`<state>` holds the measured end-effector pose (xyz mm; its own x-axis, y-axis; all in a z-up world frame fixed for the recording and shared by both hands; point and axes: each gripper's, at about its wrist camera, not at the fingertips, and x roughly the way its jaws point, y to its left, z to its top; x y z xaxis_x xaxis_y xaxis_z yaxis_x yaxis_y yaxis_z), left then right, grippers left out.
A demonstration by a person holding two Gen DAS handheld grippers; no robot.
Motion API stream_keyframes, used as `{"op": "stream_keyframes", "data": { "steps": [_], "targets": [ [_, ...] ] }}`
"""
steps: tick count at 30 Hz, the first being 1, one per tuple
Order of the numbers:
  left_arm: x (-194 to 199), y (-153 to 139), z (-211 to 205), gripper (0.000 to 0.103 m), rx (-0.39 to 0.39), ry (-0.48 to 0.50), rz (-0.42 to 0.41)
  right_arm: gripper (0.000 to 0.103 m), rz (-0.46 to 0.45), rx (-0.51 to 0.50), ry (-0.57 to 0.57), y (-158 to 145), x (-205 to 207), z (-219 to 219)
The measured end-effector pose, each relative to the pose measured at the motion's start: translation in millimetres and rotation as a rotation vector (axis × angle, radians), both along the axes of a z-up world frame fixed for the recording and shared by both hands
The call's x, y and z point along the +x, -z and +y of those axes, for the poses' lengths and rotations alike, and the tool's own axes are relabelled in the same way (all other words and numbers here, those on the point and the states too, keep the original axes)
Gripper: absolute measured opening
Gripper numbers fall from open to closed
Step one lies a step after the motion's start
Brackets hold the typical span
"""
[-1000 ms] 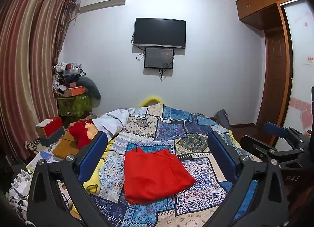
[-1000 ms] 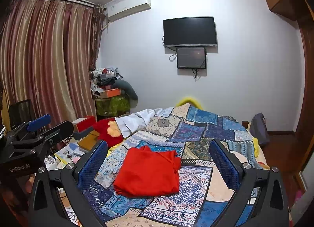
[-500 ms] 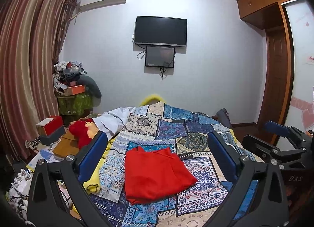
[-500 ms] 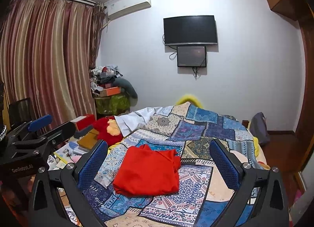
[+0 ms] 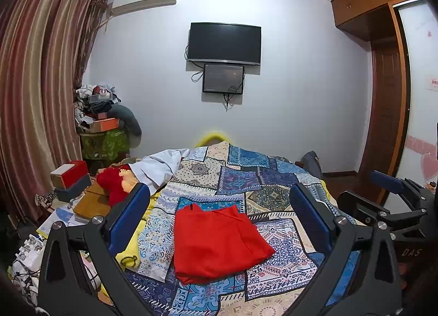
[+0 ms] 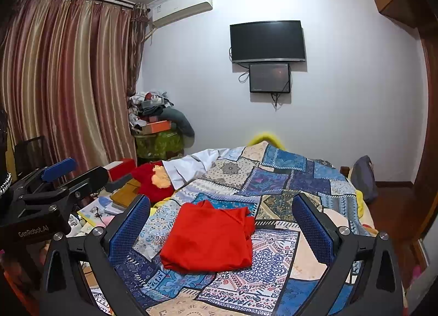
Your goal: Fold large clothes
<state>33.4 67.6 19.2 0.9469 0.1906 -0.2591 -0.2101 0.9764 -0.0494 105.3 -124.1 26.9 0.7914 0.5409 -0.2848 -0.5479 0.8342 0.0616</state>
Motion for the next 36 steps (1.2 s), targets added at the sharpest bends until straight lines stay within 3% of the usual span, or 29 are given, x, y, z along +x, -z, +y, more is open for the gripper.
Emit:
{"op": "stream_keyframes", "data": {
  "steps": [19,36],
  "targets": [
    [-0.2,-0.1,7.9,0.103,-0.018,0.042,0.002,0.103,-0.003,0.003,0.006,-0.3,0.7,-1.5],
    [-3.6,-1.1,-3.6,0.103,0.015,0.057,0.000,0.103,0.006,0.009,0.016,-2.7,0.7,0.3]
  ]
}}
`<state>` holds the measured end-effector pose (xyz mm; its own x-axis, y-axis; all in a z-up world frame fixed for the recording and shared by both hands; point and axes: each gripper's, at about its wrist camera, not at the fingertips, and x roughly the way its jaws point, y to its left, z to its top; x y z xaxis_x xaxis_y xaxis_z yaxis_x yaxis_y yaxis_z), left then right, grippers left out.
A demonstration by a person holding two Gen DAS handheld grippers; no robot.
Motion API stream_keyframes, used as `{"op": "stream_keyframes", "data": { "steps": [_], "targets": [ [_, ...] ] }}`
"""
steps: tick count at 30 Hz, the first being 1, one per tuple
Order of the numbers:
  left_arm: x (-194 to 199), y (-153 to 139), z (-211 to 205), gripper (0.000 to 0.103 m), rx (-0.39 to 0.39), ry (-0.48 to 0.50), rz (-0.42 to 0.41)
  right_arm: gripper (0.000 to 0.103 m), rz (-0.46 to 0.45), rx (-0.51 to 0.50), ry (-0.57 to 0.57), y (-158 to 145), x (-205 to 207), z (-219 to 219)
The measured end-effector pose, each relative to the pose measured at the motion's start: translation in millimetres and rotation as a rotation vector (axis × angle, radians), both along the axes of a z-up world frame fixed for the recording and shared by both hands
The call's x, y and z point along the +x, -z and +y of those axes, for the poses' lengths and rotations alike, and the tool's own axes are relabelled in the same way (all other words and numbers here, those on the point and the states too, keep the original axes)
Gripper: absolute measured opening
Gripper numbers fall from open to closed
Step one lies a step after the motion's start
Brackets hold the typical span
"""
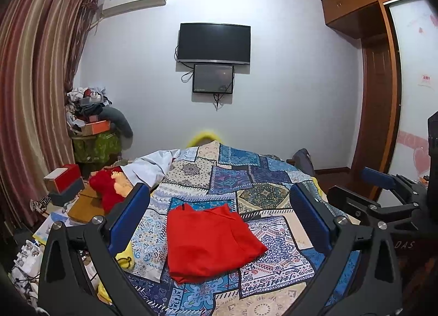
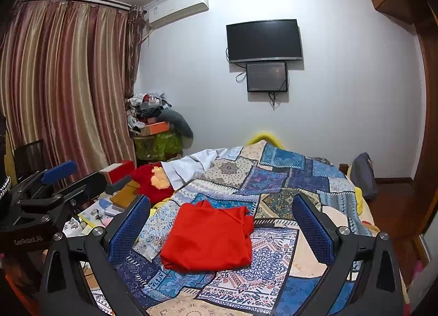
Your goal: Fold large clothes
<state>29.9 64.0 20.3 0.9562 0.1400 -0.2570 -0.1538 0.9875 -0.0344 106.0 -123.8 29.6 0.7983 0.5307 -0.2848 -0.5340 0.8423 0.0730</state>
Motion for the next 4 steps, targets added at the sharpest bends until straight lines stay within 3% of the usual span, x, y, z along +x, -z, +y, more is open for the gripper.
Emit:
{"op": "stream_keyframes", "data": {
  "steps": [4],
  "targets": [
    [0.3,-0.1,-1.5,0.103,-0.001,0.001,0.000,0.103,0.001,0.005,-0.002,-0.3,0.1,-0.5]
  ]
}}
